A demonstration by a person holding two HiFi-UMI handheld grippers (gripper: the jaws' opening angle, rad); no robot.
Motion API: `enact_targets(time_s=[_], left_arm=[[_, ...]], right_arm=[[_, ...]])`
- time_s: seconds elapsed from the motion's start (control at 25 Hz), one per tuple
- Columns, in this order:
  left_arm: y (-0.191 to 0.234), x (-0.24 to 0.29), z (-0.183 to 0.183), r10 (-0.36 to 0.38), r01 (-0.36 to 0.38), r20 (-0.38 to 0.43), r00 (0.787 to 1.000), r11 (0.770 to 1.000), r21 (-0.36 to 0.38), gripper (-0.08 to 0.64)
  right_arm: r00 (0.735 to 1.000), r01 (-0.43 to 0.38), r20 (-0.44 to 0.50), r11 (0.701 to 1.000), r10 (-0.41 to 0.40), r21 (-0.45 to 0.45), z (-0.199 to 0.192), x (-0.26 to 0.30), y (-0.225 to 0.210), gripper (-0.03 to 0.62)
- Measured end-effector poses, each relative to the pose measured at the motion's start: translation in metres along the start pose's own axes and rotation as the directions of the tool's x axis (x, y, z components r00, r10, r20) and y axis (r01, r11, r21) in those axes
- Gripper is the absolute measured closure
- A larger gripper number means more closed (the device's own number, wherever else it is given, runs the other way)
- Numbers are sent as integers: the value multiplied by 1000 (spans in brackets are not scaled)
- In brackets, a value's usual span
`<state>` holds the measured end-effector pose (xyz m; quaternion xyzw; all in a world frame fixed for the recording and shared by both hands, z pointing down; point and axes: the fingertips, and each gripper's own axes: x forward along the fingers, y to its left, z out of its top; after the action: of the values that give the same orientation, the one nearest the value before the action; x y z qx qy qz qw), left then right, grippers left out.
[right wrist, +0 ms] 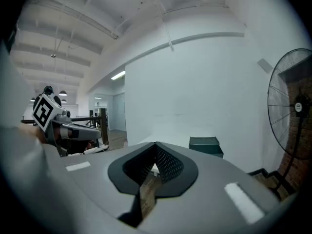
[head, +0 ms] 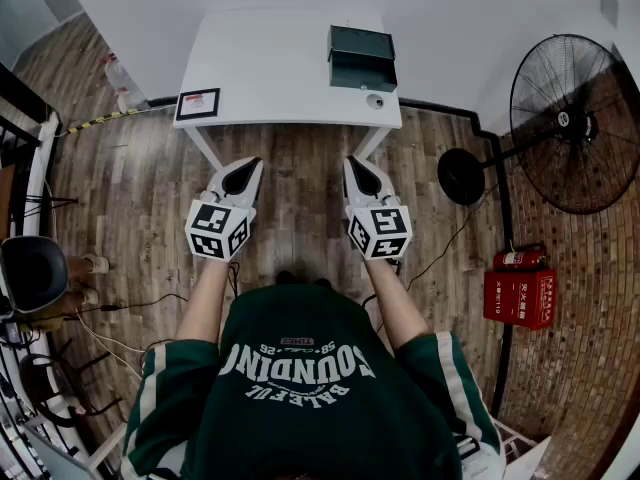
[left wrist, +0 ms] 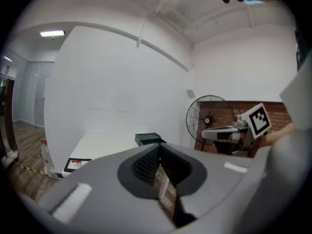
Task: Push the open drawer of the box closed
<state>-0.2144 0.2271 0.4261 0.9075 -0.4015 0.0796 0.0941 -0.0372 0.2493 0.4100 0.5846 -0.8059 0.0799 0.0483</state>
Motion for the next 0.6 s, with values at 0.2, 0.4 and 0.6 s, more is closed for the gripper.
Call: enact_targets(time_s=[0.2,0.4,0.6], left_arm=[[5,4,0,0,0,-2,1000,1000,-6,508],[11,6,1,-8,8,-2,1000,1000,-5,508],[11,8,-3,-23,23,-7,1000,1000,-5,508]], right_arm=[[1000,8,5,1000,-8,8,-1,7,-3,592],[1000,17,1,1000,-17,15,-3,11,-2,592],[999,32,-3,999,-32,29,-8,8,-2,591]])
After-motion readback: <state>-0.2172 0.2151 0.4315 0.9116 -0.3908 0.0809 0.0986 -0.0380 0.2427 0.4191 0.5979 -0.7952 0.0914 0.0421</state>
